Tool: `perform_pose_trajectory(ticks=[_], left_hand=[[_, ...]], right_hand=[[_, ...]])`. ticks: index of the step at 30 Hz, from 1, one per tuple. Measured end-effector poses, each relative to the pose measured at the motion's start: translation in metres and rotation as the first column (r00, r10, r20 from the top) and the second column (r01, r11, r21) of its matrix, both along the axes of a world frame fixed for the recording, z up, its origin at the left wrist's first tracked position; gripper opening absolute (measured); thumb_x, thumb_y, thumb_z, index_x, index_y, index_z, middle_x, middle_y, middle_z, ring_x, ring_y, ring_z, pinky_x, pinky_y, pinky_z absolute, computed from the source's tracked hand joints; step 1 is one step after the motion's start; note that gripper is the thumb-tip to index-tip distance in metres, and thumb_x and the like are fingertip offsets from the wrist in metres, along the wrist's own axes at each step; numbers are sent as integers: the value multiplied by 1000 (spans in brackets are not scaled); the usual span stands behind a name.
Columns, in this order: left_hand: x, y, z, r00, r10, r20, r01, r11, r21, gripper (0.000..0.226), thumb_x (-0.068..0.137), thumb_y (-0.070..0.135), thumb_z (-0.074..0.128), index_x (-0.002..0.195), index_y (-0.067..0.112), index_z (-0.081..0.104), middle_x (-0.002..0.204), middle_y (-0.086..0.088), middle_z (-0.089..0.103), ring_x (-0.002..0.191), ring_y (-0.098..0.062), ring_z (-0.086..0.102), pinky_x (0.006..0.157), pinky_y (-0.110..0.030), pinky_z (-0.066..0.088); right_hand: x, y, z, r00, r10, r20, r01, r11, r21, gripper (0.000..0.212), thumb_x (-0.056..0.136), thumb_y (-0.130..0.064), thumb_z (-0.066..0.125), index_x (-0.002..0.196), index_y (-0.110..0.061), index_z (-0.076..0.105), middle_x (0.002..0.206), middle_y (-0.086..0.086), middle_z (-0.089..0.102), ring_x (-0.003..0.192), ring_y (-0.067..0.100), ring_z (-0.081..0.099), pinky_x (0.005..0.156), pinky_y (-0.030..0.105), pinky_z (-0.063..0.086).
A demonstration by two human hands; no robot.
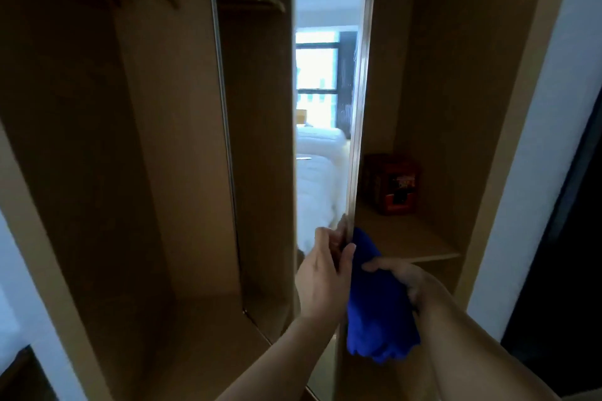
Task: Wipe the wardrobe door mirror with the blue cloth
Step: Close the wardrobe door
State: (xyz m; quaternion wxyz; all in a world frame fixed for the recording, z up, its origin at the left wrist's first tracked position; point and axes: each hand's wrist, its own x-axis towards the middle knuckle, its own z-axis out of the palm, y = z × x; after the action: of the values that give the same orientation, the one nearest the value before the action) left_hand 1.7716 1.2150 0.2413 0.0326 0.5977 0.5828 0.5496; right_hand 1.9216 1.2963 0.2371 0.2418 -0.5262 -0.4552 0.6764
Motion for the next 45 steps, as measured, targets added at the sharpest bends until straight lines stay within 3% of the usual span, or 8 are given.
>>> perform_pose_trajectory(ticks=[5,13,21,24,29,34,40,45], left_hand=[[-11,-8,-5,999,-15,-42,17,999,51,11,94,32,50,88,32,40,75,15,53,64,1,54,55,-18,50],[-30,-10,-1,981,119,-151,-104,989,107,15,97,26,43,83,25,36,75,12,46,56,-7,45,43,-22,37],[-65,-9,3,976,140,-169,-134,990,45,15,99,29,37,84,26,35,81,11,47,60,-8,49,49,-29,47],[-81,-7,6,972,154,-175,-156,988,3,14,99,31,37,87,23,39,82,10,51,63,-7,51,53,-29,50],[-109,0,18,965,113,-238,-146,981,-129,14,97,34,39,87,25,44,83,11,53,68,-5,51,55,-25,47],[-112,11,28,944,95,-317,-162,968,-193,18,98,35,38,83,25,41,79,9,52,67,-11,50,50,-26,39],[-121,24,35,951,81,-298,-161,953,-256,19,96,34,41,82,22,45,80,3,56,68,-15,52,49,-27,36],[-127,44,43,967,79,-242,-157,934,-322,16,94,24,47,79,20,46,80,3,54,66,-13,50,46,-24,31]], right_hand=[[-15,-3,2,997,16,79,-15,1000,-10,110,16,-35,98,116,-9,60,114,18,66,106,38,60,104,50,39],[-44,-15,22,980,185,73,-189,981,52,88,23,-34,97,103,-9,71,98,11,73,99,31,66,95,41,46],[-101,-21,33,979,88,183,-133,958,253,30,71,-27,75,98,-16,69,90,5,72,87,21,65,67,30,45],[-130,-18,31,974,49,222,-153,866,476,27,80,-18,63,107,-23,62,94,3,69,86,20,65,78,35,52],[-155,-12,36,803,-200,562,-342,619,708,25,83,-20,59,106,-27,55,108,0,54,81,16,58,68,29,48],[-151,-4,44,613,-143,777,-567,605,559,36,77,-19,64,111,-27,53,111,2,54,90,22,60,72,34,52],[-151,-1,37,789,50,612,-456,715,530,44,76,-24,72,115,-27,53,105,-5,58,94,14,54,74,26,38],[-161,8,24,769,-138,624,-413,638,650,31,83,-36,66,109,-24,55,100,0,60,92,19,60,81,33,50]])
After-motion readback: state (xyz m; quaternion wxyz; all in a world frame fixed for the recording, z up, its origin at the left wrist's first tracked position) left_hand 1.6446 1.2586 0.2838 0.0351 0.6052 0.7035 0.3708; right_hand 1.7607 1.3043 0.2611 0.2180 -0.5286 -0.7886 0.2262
